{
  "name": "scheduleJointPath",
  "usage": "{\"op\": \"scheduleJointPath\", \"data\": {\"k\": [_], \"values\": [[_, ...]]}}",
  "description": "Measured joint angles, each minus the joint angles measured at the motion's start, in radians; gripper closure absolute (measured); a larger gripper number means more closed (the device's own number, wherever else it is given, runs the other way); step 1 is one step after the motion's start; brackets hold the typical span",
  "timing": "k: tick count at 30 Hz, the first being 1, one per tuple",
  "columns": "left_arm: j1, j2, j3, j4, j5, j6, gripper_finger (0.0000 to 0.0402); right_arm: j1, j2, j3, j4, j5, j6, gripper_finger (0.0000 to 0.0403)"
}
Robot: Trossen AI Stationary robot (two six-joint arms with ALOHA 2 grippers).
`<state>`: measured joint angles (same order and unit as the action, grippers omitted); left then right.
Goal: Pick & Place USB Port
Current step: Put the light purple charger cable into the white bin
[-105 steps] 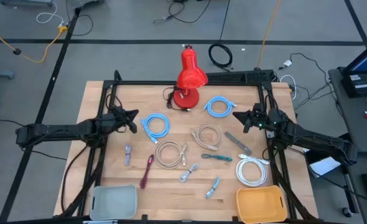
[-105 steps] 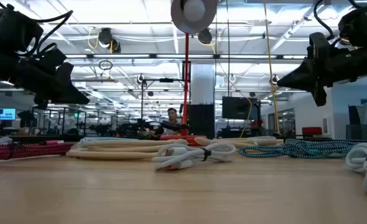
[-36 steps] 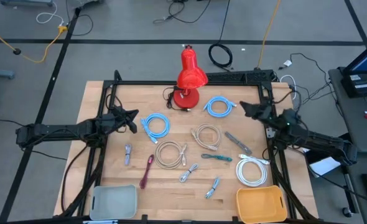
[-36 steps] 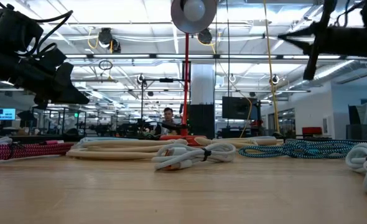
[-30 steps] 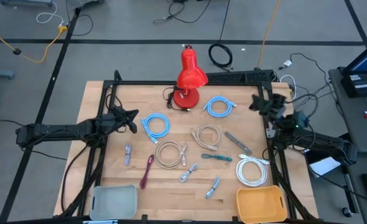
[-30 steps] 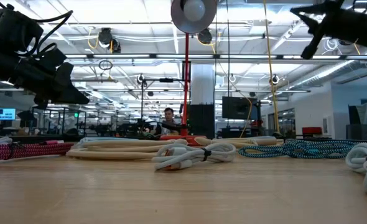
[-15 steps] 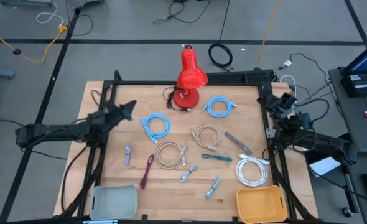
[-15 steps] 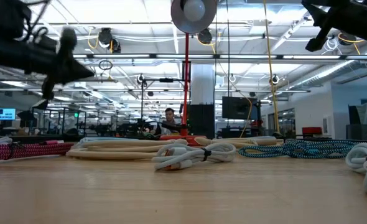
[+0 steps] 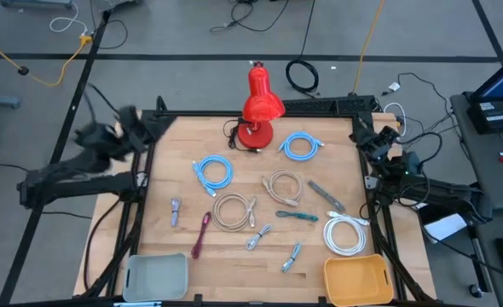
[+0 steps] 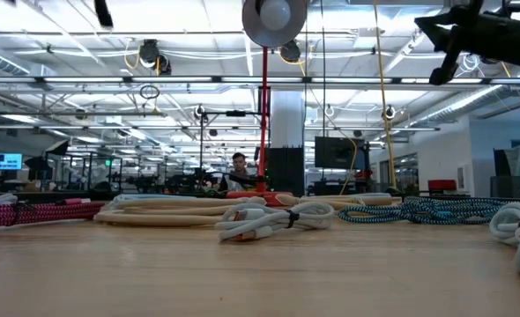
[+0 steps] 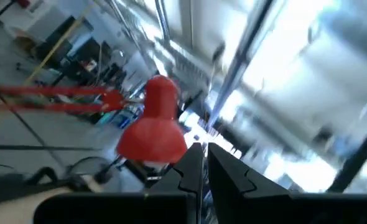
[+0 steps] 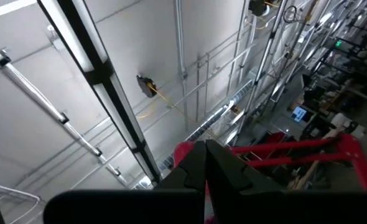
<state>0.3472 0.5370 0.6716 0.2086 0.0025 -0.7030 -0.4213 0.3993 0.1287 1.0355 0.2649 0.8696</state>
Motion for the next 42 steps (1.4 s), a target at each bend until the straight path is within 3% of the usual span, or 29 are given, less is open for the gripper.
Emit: {"op": "scheduleJointPath", "data": {"k": [4, 8, 11, 16, 22, 28, 33, 37, 42], "values": [[0.052, 0.142, 0.357, -0.622, 0.02, 0.16, 0.0376, 0.0, 0.032, 0.0, 0.008, -0.003, 0.008, 0.0403], [0.078, 0.323, 0.595, -1.167, 0.008, 0.24, 0.0376, 0.0, 0.043, 0.0, 0.015, -0.006, 0.033, 0.0403], [0.077, 0.434, 0.659, -1.413, 0.027, 0.229, 0.0376, 0.0, 0.043, 0.0, 0.016, -0.008, 0.063, 0.0403], [0.042, 0.535, 0.652, -1.61, 0.069, 0.157, 0.0376, 0.0, 0.043, 0.0, 0.028, -0.033, 0.072, 0.0403], [-0.06, 0.567, 0.567, -1.677, 0.056, -0.089, 0.0376, 0.0, 0.043, 0.0, 0.03, -0.032, 0.116, 0.0403], [-0.308, 0.561, 0.384, -1.611, 0.079, -0.471, 0.0376, 0.0, 0.043, 0.0, 0.03, -0.04, 0.167, 0.0403], [-0.551, 0.56, 0.207, -1.412, 0.052, -0.841, 0.0376, 0.0, 0.043, 0.0, 0.029, -0.171, 0.193, 0.0403], [-0.683, 0.561, 0.119, -1.33, -0.025, -1.097, 0.0376, 0.0, 0.043, 0.0, 0.029, -0.244, 0.204, 0.0403], [-0.734, 0.56, 0.098, -1.321, -0.042, -1.218, 0.0364, 0.0, 0.043, 0.0, 0.029, -0.244, 0.229, 0.0403]]}}
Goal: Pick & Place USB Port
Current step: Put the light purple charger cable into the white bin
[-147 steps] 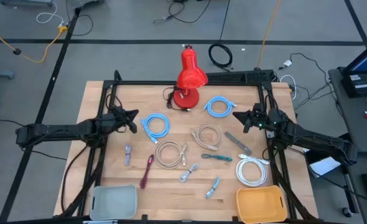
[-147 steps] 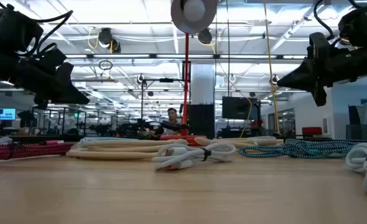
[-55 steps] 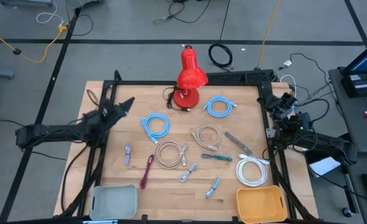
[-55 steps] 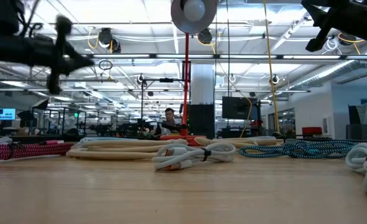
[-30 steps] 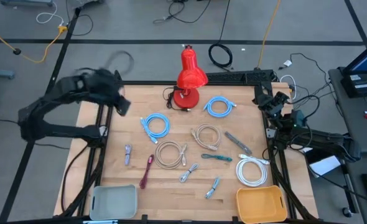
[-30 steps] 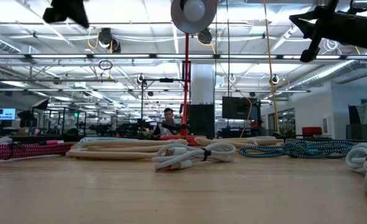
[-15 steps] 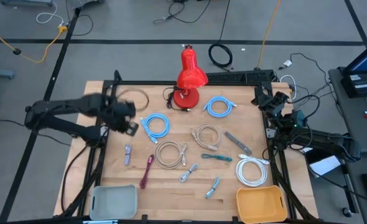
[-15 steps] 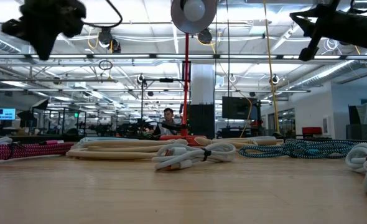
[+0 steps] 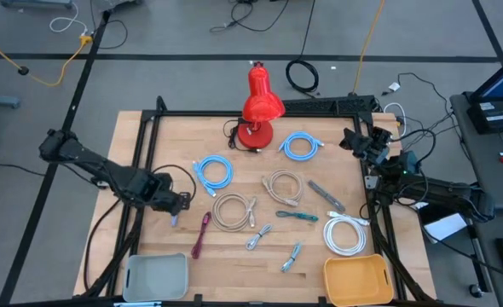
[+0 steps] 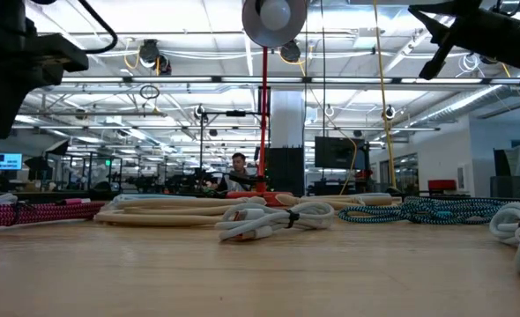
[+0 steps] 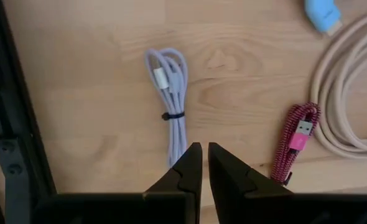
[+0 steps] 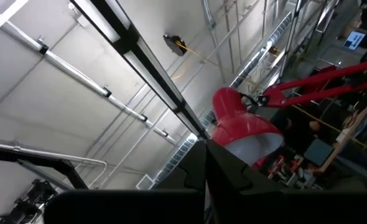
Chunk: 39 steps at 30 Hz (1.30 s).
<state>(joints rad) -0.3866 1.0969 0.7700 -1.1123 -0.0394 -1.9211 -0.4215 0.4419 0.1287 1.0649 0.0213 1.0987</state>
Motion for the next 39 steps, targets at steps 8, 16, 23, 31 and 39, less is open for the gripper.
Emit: {"op": "scheduleJointPath", "data": {"k": [8, 16, 23, 31, 39], "values": [[0.023, 0.012, -0.029, -0.009, 0.093, 0.034, 0.0208, 0.0, 0.0, 0.0, 0.0, -0.006, -0.002, 0.0403], [-0.002, 0.012, -0.199, 0.186, 0.139, -0.03, 0.0137, 0.0, 0.0, 0.0, 0.0, -0.031, 0.016, 0.0403], [-0.01, 0.028, -0.322, 0.455, 0.122, -0.056, 0.0173, 0.001, 0.0, 0.0, 0.0, -0.079, 0.019, 0.0403], [-0.01, 0.056, -0.344, 0.478, 0.165, -0.055, 0.0274, 0.012, 0.001, 0.0, 0.008, -0.075, 0.017, 0.0403], [-0.003, 0.029, -0.315, 0.398, 0.221, 0.029, 0.0376, 0.012, 0.001, 0.0, 0.003, -0.073, 0.014, 0.0403]]}}
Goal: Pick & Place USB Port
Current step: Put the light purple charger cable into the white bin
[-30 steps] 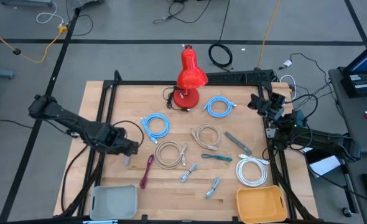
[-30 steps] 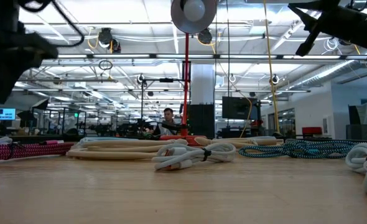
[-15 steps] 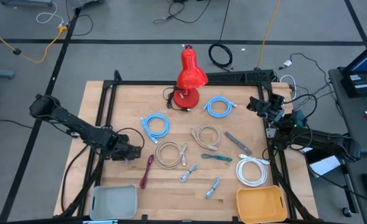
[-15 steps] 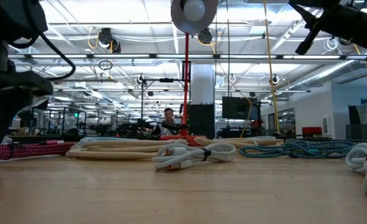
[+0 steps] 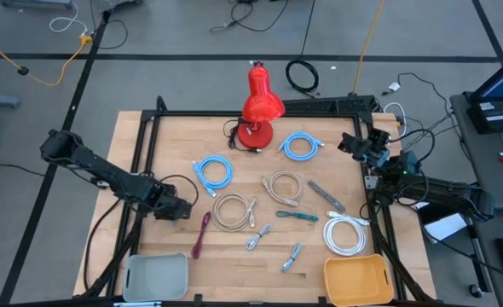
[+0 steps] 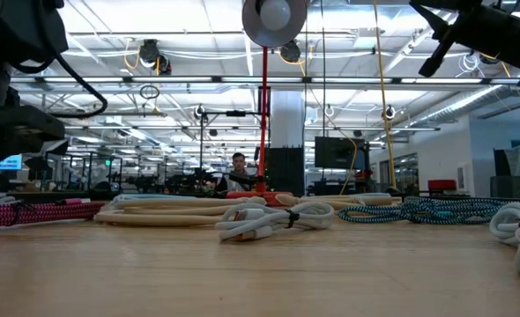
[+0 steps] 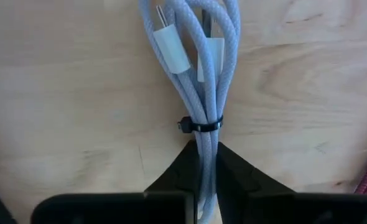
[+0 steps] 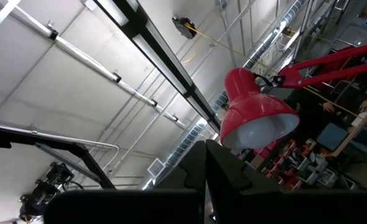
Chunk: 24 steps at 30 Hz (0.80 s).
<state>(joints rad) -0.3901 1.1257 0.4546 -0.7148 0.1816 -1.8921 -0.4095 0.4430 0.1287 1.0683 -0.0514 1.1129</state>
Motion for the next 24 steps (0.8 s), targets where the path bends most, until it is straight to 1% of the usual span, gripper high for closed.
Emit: {"op": "scheduleJointPath", "data": {"k": [3, 7, 11, 14, 16, 20, 24], "values": [[0.0, -0.033, 0.067, -0.101, 0.071, 0.068, 0.0376, 0.0, 0.0, 0.0, -0.008, 0.001, -0.008, 0.0403], [-0.012, -0.06, 0.193, -0.221, 0.078, 0.152, 0.0376, 0.0, 0.009, 0.0, -0.016, 0.002, -0.014, 0.0403], [-0.053, -0.065, 0.325, -0.193, 0.072, 0.231, 0.0376, 0.0, 0.019, 0.0, -0.015, 0.002, -0.014, 0.0403], [-0.136, -0.039, 0.419, -0.113, 0.066, 0.249, 0.0377, -0.001, 0.029, 0.0, -0.015, 0.002, -0.015, 0.0403], [-0.205, -0.006, 0.47, -0.092, 0.063, 0.231, 0.0377, -0.001, 0.035, 0.0, -0.017, 0.002, -0.019, 0.0403], [-0.364, 0.086, 0.552, -0.094, 0.063, 0.156, 0.0377, -0.001, 0.052, 0.0, -0.021, 0.002, -0.029, 0.0403], [-0.505, 0.192, 0.585, -0.086, 0.06, 0.032, 0.0377, -0.001, 0.074, 0.0, -0.022, 0.002, -0.029, 0.0403]]}}
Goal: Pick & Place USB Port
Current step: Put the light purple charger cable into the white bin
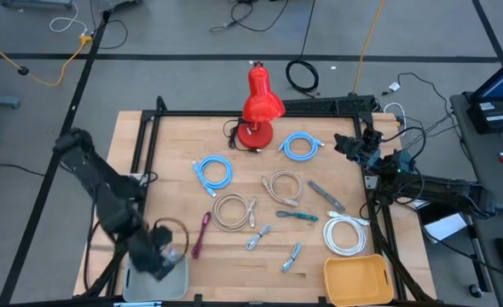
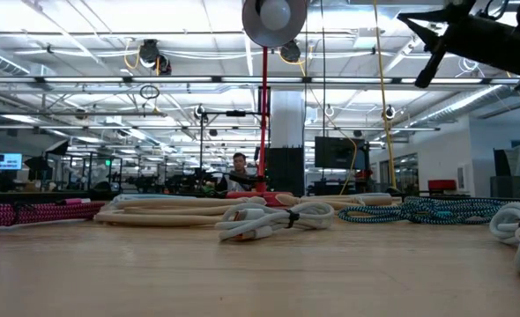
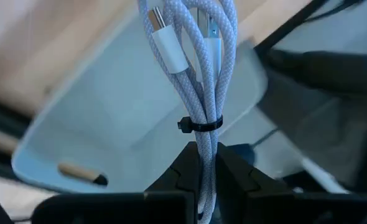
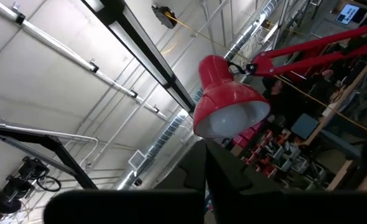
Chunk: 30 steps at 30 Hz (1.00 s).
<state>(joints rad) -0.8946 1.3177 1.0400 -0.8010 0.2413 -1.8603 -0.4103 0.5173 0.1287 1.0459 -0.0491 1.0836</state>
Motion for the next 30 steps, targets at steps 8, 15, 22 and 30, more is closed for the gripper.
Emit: {"op": "scheduleJointPath", "data": {"k": [8, 15, 22, 30], "values": [[-0.135, 0.204, 0.002, 0.062, -0.021, -0.066, 0.0377, 0.0, 0.039, 0.0, 0.0, 0.002, 0.003, 0.0403], [-0.138, 0.267, 0.003, 0.069, 0.043, 0.033, 0.0377, 0.0, 0.056, 0.0, 0.0, 0.003, 0.037, 0.0403], [-0.118, 0.266, 0.003, 0.079, 0.009, 0.132, 0.0377, 0.0, 0.057, 0.0, 0.0, 0.001, 0.025, 0.0403], [-0.109, 0.266, 0.003, 0.003, 0.112, 0.443, 0.0377, 0.0, 0.066, 0.0, -0.003, 0.003, 0.02, 0.0403]]}}
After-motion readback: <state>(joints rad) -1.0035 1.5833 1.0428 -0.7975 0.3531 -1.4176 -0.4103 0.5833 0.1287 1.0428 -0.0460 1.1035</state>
